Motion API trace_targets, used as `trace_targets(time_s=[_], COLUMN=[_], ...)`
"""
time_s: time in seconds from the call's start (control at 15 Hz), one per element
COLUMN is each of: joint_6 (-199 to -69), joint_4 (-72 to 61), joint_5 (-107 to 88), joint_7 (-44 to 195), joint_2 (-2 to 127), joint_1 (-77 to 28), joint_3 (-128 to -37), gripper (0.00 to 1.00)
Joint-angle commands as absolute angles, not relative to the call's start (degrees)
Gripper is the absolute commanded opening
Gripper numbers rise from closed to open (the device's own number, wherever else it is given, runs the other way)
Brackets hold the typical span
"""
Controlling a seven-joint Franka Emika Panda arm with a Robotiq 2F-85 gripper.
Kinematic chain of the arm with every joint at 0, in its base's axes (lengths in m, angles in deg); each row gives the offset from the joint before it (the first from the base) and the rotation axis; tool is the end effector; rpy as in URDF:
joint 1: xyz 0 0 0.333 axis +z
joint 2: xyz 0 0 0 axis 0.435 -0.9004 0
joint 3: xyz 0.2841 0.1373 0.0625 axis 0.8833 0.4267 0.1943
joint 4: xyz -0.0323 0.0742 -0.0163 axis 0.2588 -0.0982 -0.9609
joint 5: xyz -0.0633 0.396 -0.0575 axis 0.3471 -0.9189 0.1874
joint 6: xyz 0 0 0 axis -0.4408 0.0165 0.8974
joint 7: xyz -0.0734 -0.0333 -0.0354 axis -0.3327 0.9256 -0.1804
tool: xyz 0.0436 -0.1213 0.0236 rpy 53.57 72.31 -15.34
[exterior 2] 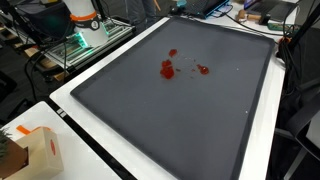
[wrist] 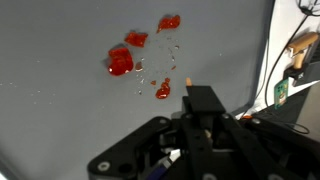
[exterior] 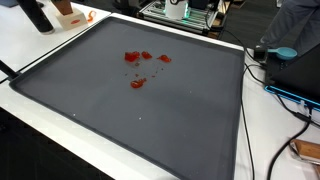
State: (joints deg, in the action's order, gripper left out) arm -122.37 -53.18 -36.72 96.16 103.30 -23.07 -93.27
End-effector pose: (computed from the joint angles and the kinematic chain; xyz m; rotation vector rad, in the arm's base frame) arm 0.4376 -0.0699 0.4442 -2.6789 0.1858 -0.2917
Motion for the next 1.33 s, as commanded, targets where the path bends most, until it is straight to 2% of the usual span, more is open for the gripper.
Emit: trace_targets(time_s=[0.0,0.53,1.27], joint_6=[-117.96,-113.97,-116.62], joint_4=[-49.59,-47.63,-48.05], joint_5=[-48.2,-58.07,-65.47], joint_7=[109.22,116.17,116.97], joint_2=[95.92,83.04,75.18], joint_1=[-21.92,-28.33,-34.08], joint_3=[-98.89,-95.86,-91.72], gripper=[0.03,0.03,0.03])
